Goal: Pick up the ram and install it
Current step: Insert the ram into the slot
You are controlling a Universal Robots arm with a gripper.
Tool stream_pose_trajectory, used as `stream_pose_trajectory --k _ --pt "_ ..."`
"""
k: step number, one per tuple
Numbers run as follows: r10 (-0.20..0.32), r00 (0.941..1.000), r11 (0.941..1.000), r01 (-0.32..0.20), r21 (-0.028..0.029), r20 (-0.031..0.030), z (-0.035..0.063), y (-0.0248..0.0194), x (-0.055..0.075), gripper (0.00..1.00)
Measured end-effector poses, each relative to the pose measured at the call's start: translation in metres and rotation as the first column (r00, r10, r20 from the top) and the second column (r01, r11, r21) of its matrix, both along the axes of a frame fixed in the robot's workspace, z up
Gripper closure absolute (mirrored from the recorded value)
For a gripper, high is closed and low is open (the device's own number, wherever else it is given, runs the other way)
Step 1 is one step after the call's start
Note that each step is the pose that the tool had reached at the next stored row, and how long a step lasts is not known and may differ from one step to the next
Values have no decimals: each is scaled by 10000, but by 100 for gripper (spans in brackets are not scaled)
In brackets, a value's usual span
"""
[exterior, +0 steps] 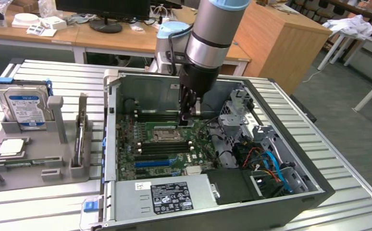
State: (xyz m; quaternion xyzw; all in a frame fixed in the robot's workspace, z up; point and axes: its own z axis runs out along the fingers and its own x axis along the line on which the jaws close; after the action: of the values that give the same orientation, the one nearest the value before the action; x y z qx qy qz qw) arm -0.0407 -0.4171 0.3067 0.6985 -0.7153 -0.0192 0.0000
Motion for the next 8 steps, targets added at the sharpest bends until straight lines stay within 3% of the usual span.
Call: stream_pose_trajectory --k 8 --pt "0 10000 10000 0 -1 25 -91 0 0 88"
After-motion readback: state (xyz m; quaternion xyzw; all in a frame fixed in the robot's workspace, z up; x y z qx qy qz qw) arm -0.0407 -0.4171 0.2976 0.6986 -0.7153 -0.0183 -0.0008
